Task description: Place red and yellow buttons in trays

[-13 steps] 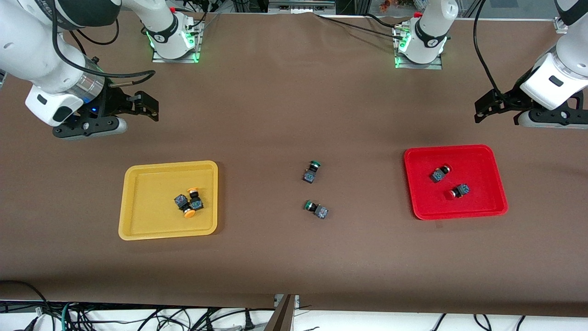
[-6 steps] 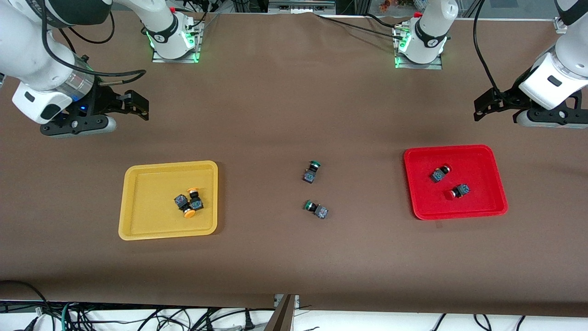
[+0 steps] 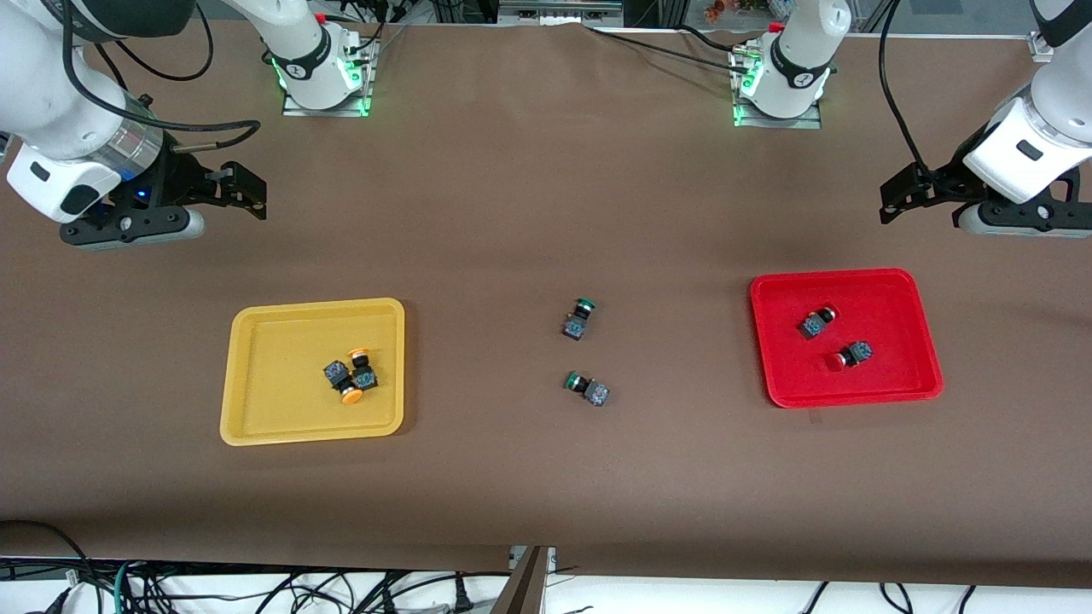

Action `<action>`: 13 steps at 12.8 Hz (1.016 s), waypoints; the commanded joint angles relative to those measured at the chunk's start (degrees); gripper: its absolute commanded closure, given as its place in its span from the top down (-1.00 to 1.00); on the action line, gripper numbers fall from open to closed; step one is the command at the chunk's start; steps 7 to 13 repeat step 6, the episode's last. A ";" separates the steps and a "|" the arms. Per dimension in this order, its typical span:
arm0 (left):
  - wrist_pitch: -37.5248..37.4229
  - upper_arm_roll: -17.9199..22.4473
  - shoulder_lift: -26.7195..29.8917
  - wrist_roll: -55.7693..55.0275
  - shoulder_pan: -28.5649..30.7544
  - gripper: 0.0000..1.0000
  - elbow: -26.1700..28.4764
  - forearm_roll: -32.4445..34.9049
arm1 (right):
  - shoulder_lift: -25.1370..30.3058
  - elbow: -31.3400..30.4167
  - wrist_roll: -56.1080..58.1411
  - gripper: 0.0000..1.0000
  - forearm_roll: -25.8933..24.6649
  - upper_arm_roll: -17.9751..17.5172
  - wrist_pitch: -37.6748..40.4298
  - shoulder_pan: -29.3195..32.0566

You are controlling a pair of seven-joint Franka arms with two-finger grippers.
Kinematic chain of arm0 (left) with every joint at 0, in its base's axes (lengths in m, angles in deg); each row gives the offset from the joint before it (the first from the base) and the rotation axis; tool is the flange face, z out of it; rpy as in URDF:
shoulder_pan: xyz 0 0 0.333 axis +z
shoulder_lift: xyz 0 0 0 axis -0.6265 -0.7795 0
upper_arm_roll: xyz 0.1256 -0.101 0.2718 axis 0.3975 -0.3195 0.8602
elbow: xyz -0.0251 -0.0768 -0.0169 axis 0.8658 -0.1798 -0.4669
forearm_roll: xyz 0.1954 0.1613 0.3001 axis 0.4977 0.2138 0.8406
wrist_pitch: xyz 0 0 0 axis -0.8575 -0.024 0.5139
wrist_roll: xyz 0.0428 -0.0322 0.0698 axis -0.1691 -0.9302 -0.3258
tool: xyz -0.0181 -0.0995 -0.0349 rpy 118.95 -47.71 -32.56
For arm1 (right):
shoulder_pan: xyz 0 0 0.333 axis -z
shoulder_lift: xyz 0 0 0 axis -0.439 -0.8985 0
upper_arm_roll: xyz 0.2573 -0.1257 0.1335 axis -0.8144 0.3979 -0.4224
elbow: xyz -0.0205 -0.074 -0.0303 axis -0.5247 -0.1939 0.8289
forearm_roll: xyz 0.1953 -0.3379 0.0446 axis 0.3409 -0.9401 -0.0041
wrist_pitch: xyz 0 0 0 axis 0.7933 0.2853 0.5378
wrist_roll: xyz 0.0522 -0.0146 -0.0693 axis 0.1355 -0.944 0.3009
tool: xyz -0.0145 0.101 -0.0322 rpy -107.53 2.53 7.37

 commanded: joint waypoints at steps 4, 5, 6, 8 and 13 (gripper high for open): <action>-1.31 0.22 -0.36 -0.18 -0.49 1.00 -1.57 -0.67 | 1.88 -1.75 -0.06 1.00 -2.77 -2.14 -0.99 1.72; -1.40 0.22 -0.45 -0.09 -0.49 1.00 -1.57 -0.67 | 1.88 -1.48 0.12 1.00 -2.77 -2.14 -0.99 1.72; -1.40 0.22 -0.36 -0.18 -0.49 1.00 -1.57 -0.67 | 1.88 -1.48 0.12 1.00 -2.68 -1.97 -1.07 1.80; -1.40 0.22 -0.36 -0.18 -0.49 1.00 -1.57 -0.67 | 1.88 -1.48 0.12 1.00 -2.68 -1.97 -1.07 1.80; -1.40 0.22 -0.36 -0.18 -0.49 1.00 -1.57 -0.67 | 1.88 -1.48 0.12 1.00 -2.68 -1.97 -1.07 1.80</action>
